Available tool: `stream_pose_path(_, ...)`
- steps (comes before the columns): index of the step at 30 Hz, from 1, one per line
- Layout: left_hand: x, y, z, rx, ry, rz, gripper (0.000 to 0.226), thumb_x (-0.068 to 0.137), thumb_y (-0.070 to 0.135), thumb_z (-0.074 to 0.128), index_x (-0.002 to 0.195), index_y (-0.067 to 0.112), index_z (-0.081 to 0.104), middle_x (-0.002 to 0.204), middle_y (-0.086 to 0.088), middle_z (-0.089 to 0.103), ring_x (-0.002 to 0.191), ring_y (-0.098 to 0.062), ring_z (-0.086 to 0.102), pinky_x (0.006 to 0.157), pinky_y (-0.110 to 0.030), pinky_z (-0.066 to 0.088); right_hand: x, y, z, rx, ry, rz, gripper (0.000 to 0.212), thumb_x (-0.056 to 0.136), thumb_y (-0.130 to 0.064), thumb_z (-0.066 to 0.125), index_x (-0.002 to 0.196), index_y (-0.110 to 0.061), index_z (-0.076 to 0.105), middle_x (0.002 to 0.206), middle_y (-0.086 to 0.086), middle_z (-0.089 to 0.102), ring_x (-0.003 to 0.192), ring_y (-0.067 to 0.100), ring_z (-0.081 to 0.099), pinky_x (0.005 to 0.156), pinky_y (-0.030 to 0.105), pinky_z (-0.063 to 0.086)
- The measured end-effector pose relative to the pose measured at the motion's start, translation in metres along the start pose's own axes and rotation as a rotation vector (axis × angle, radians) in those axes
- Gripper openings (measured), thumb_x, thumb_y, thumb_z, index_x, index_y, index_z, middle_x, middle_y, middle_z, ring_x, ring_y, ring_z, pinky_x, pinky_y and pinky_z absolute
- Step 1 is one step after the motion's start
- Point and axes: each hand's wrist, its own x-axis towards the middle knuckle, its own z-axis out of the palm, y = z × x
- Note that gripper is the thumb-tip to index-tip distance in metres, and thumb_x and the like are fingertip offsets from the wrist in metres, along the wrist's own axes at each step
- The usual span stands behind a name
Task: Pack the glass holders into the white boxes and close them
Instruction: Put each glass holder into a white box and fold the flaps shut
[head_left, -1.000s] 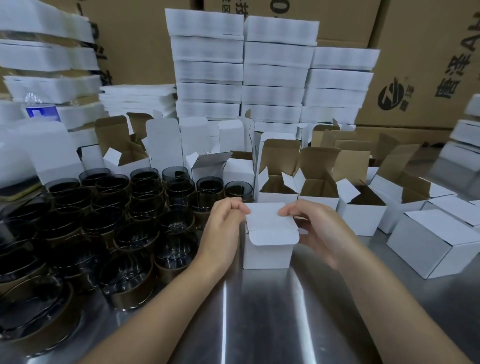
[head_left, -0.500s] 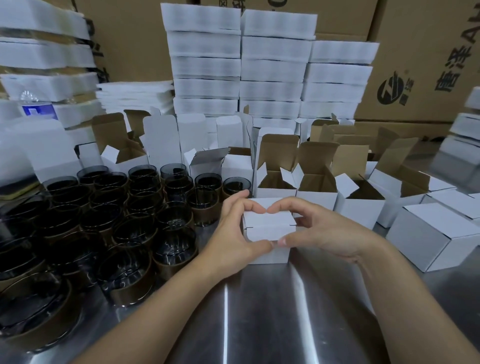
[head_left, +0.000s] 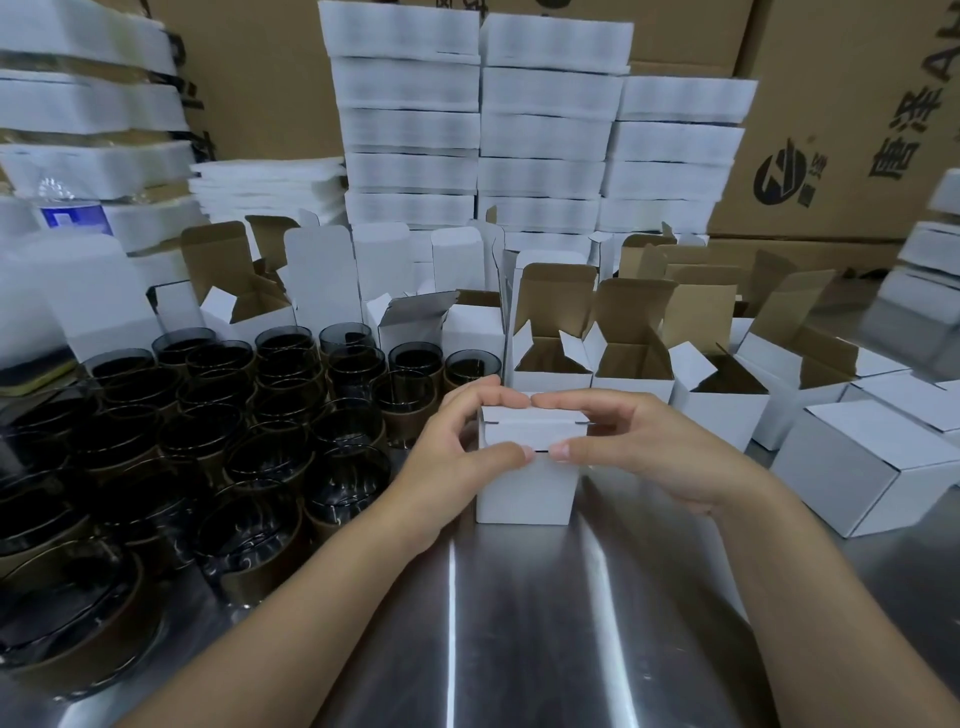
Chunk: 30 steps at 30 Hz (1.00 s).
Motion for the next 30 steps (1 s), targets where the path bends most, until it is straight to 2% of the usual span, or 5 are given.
stream_pose_path(6,0.001,-0.0008,-0.0018,-0.133,0.013,-0.009,0.022,0.064,0.017,0.07,0.08,0.032,0.071,0.128,0.011,0.054,0.102,0.004,0.061,0.079,-0.013,0.047,0.0016,-0.0023,0.0023,-0.069,0.102,-0.02,0.041,0.061,-0.041,0.079,0.1,-0.05,0.07,0.134,-0.025,0.049,0.127,-0.003,0.039,0.106,0.03,0.032)
stream_pose_path(10,0.0012,-0.0013,-0.0017,-0.122,0.007,-0.019,0.021,0.064,0.017,0.069,0.076,0.034,0.072,0.129,0.013,0.052,0.109,0.0,0.059,0.086,-0.019,0.047,0.0014,-0.0037,0.004,-0.07,0.085,-0.051,0.033,0.073,-0.023,0.077,0.097,-0.046,0.073,0.126,-0.029,0.054,0.119,-0.013,0.043,0.107,0.029,0.03)
stream_pose_path(15,0.001,-0.0001,-0.0012,-0.132,0.0,-0.016,0.022,0.064,0.015,0.069,0.074,0.034,0.072,0.126,0.013,0.052,0.105,0.003,0.06,0.079,-0.014,0.048,0.0001,-0.0048,0.0033,-0.07,0.077,-0.045,0.033,0.077,-0.019,0.074,0.098,-0.045,0.073,0.121,-0.031,0.058,0.115,-0.014,0.046,0.105,0.027,0.031)
stream_pose_path(25,-0.0004,0.0013,-0.0006,-0.083,0.044,0.022,0.022,0.066,0.017,0.072,0.08,0.034,0.073,0.129,0.007,0.054,0.121,-0.013,0.055,0.105,-0.042,0.044,0.0002,-0.0039,0.0043,-0.046,0.066,-0.09,0.031,0.081,-0.017,0.07,0.098,-0.043,0.073,0.122,-0.026,0.059,0.119,-0.011,0.047,0.107,0.031,0.031)
stream_pose_path(30,-0.0016,0.0015,0.0002,-0.076,0.072,-0.004,0.019,0.064,0.017,0.068,0.082,0.023,0.071,0.13,0.007,0.054,0.122,-0.012,0.053,0.107,-0.044,0.04,0.0002,-0.0029,0.003,-0.058,0.036,-0.076,0.032,0.081,-0.018,0.071,0.098,-0.044,0.073,0.122,-0.03,0.058,0.116,-0.012,0.047,0.103,0.027,0.032)
